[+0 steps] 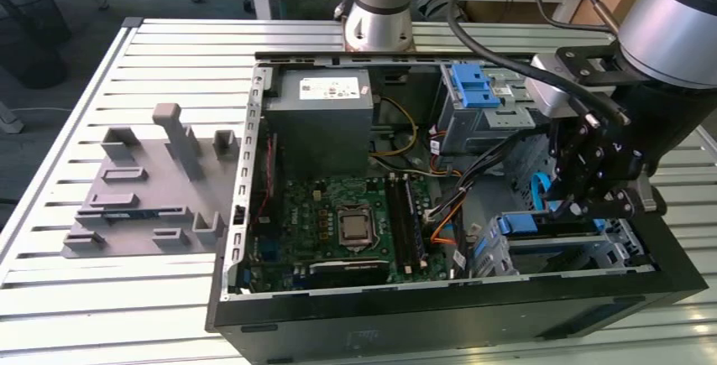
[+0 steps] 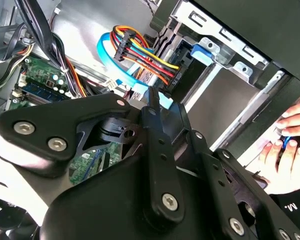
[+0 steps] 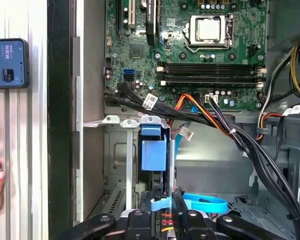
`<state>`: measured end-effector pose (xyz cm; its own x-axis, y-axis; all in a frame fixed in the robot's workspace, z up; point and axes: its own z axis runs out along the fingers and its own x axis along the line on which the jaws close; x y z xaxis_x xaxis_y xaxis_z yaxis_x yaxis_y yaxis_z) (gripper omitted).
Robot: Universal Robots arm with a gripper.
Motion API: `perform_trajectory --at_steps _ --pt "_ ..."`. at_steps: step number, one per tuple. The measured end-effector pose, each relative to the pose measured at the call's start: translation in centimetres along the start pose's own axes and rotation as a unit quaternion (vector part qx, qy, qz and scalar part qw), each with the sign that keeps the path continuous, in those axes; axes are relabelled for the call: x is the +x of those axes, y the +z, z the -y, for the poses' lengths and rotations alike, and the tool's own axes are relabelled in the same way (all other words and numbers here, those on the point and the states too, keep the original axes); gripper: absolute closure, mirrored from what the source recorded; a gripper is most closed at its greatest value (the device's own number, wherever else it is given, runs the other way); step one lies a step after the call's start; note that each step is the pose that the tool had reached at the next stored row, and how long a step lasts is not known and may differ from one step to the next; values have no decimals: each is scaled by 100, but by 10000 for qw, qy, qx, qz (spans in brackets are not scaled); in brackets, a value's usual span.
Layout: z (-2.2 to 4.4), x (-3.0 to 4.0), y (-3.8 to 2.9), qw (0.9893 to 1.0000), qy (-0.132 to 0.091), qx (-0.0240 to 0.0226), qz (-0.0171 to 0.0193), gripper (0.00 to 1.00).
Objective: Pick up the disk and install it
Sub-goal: 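Insert the second disk wire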
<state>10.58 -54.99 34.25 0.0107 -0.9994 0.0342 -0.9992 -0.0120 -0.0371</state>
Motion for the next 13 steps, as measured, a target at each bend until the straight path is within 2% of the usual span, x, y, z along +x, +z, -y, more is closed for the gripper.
perform_trajectory --at_steps 6,8,9,10,13 --pt "1 0 -25 10000 0 -3 1 71" --pt "1 0 -26 10000 0 -3 0 84" --pt "1 0 -27 10000 0 -3 0 84" --pt "1 -1 -27 10000 0 -3 0 89" --pt "1 0 -27 10000 0 -3 0 89"
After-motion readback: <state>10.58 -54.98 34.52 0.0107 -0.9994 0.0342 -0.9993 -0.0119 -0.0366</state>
